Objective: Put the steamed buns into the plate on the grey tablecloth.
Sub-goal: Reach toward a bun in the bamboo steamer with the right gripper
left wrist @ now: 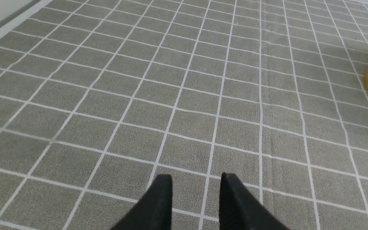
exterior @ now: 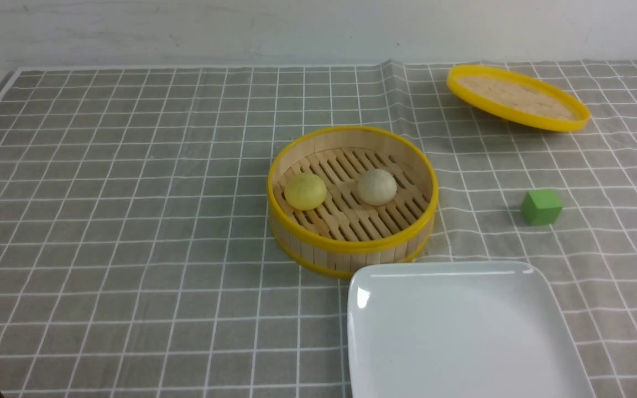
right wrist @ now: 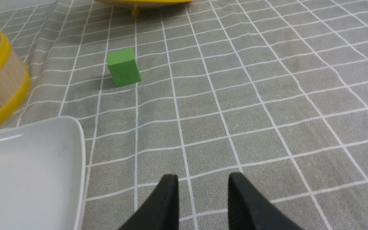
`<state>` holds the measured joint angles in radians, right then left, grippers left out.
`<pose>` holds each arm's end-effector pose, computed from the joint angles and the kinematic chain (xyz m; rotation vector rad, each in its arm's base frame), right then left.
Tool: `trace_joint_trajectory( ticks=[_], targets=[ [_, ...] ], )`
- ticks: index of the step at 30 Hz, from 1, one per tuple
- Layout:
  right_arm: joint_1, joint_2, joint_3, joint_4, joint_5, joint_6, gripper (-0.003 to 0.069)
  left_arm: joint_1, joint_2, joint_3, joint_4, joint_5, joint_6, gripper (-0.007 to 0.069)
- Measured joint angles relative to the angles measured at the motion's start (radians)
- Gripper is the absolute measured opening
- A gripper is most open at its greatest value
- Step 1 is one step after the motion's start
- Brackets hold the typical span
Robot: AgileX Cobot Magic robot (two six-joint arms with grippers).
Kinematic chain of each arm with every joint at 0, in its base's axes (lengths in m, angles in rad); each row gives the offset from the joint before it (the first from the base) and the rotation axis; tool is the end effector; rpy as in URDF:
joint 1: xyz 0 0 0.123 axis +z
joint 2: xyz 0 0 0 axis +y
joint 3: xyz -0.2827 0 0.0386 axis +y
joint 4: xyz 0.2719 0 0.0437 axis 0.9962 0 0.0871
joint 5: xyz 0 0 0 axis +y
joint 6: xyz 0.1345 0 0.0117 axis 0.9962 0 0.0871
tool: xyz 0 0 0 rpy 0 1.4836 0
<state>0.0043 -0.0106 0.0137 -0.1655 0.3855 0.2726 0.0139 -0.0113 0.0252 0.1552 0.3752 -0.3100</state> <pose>0.1178 -0.0079 0.1620 0.1498 1.8609 0.0274 0.1181 0.0093 0.1587 -0.2063 1.8570 -0.0517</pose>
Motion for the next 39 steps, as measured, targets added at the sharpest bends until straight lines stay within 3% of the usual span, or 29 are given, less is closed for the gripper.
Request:
trace_joint_trajectory(
  ticks=[20, 23, 26, 27, 29, 33, 39],
  targets=[
    [0.0, 0.0, 0.0, 0.0, 0.0, 0.0, 0.0239, 0.0, 0.0, 0.0, 0.015, 0.002, 0.0, 0.0241],
    [0.0, 0.0, 0.0, 0.058, -0.011, 0.043, 0.0239, 0.0, 0.0, 0.0, 0.008, 0.002, -0.008, 0.0241],
    [0.0, 0.0, 0.009, 0.298, -0.068, 0.221, 0.0239, 0.0, 0.0, 0.001, -0.163, -0.024, -0.148, 0.0241],
    [0.0, 0.0, 0.01, 0.31, -0.071, 0.23, 0.0239, 0.0, 0.0, 0.001, -0.177, -0.026, -0.159, 0.0241],
    [0.0, 0.0, 0.01, 0.432, -0.102, 0.314, 0.0239, 0.0, 0.0, 0.002, -0.35, -0.047, -0.297, 0.0241],
    [0.0, 0.0, 0.01, 0.521, -0.13, 0.364, 0.0239, 0.0, 0.0, 0.002, -0.549, -0.069, -0.449, 0.0241],
    [0.0, 0.0, 0.003, 0.534, -0.139, 0.361, 0.0239, 0.0, 0.0, 0.002, -0.592, -0.073, -0.479, 0.0241]
  ],
)
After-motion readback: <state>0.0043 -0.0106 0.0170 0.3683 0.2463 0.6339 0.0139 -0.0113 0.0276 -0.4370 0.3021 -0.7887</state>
